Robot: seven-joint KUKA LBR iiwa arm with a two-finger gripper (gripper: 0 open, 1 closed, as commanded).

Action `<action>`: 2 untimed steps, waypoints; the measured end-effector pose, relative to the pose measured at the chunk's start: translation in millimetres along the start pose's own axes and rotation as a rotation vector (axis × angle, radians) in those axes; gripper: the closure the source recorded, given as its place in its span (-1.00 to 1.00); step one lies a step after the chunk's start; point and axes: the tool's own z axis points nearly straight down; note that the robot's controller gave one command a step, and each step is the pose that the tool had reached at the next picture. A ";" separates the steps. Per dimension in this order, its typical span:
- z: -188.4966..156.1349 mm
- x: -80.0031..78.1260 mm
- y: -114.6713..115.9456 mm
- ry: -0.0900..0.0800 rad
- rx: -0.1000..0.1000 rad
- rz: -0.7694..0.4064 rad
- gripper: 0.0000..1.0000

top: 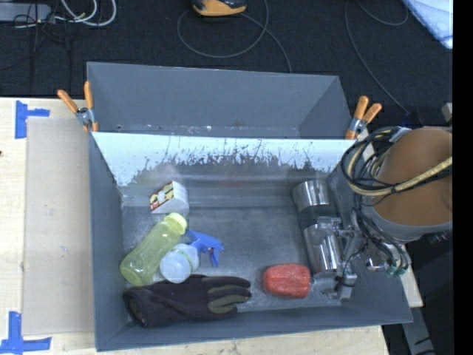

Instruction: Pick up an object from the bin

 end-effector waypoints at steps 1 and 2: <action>-3.8 -1.8 0.1 -0.008 0.001 -0.003 -1.00; 45.9 -2.8 20.7 -0.011 0.002 -0.040 -1.00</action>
Offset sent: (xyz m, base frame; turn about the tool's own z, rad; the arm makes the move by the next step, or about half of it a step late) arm -0.0004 0.0537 -0.1245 -0.0962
